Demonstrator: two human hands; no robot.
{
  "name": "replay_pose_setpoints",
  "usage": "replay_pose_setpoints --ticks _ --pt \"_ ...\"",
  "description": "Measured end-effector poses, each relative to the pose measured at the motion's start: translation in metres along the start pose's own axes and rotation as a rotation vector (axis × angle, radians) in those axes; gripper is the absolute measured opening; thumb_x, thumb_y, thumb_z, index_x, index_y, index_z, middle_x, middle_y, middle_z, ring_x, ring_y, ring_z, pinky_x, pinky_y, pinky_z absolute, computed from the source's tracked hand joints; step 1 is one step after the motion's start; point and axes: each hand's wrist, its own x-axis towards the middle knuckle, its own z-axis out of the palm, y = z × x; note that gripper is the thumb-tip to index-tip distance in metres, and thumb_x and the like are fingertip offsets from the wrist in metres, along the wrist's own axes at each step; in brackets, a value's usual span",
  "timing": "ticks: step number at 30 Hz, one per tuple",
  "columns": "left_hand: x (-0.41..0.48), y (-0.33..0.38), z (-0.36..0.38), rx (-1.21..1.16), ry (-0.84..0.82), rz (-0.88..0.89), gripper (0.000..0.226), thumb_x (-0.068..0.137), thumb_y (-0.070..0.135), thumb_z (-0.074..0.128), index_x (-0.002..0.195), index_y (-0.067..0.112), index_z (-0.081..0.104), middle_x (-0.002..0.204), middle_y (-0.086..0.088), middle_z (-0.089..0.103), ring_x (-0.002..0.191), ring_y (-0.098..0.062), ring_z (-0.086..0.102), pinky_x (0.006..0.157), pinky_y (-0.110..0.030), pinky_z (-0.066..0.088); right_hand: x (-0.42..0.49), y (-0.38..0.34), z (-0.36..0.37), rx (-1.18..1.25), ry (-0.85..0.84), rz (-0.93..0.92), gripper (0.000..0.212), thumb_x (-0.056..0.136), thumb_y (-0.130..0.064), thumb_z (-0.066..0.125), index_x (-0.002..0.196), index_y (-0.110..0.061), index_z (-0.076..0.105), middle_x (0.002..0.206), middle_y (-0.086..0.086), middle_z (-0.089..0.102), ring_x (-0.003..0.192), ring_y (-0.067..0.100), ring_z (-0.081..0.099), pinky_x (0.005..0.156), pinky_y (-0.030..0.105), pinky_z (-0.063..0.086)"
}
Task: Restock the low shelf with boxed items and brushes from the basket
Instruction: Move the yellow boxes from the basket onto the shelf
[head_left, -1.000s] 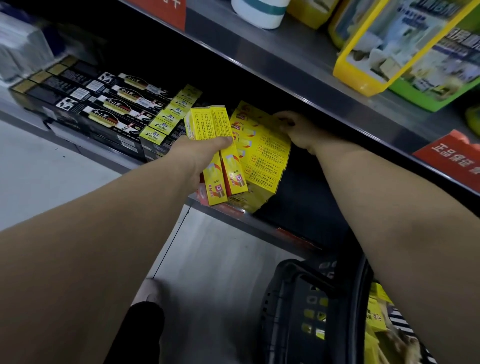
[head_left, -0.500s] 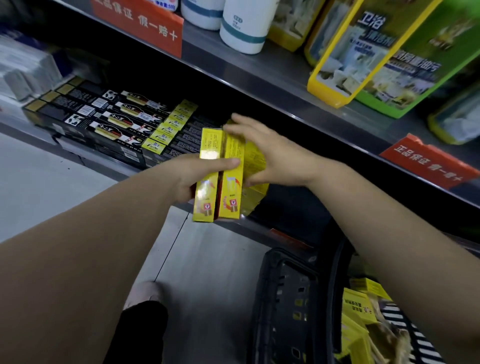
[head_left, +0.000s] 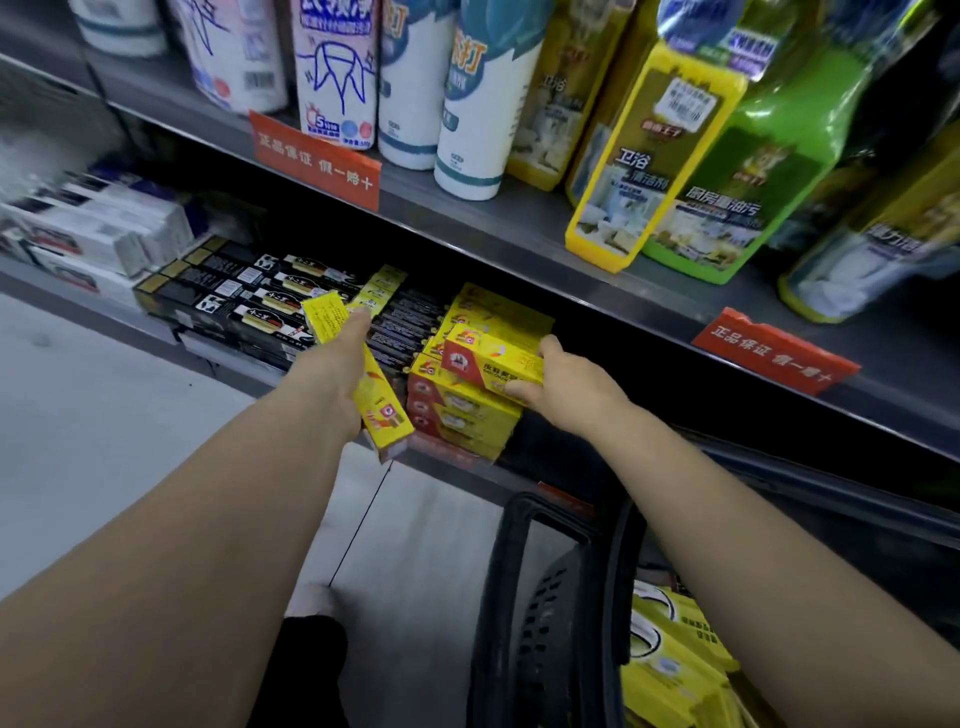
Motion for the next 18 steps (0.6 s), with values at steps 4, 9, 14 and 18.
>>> replay_pose_setpoints --ticks 4,9,14,18 --pt "-0.004 -0.005 0.001 -0.032 -0.074 -0.008 0.060 0.077 0.063 0.062 0.101 0.008 0.053 0.080 -0.011 0.054 0.074 -0.027 0.056 0.082 -0.043 0.049 0.014 -0.021 0.018 0.043 -0.072 -0.012 0.061 0.095 -0.038 0.049 0.142 -0.010 0.022 0.134 0.020 0.045 0.115 0.037 0.053 0.087 0.040 0.047" --pt "0.002 -0.002 0.006 0.044 -0.103 -0.018 0.068 0.079 0.063 0.059 0.120 0.009 0.052 0.115 -0.018 0.064 0.095 -0.037 0.066 0.089 -0.058 0.050 0.024 -0.026 0.033 0.051 -0.072 -0.027 0.047 0.093 -0.022 0.054 0.133 -0.011 0.031 0.122 0.019 0.048 0.108 0.036 0.054 0.081 0.039 0.046" --pt "0.002 -0.002 0.012 0.101 -0.218 -0.059 0.070 0.080 0.064 0.057 0.121 0.007 0.053 0.117 -0.018 0.064 0.100 -0.038 0.065 0.087 -0.060 0.049 0.027 -0.025 0.035 0.093 -0.066 -0.056 0.052 0.091 -0.018 0.058 0.135 -0.017 0.032 0.124 0.017 0.047 0.110 0.035 0.052 0.084 0.040 0.048" --pt "-0.002 0.003 0.014 0.064 -0.313 -0.080 0.048 0.088 0.050 0.052 0.115 0.010 0.057 0.120 -0.017 0.065 0.090 -0.031 0.065 0.070 -0.042 0.054 0.024 -0.029 0.034 0.074 -0.061 -0.039 0.060 0.088 -0.029 0.063 0.137 -0.016 0.030 0.131 0.015 0.045 0.118 0.033 0.047 0.093 0.041 0.043"
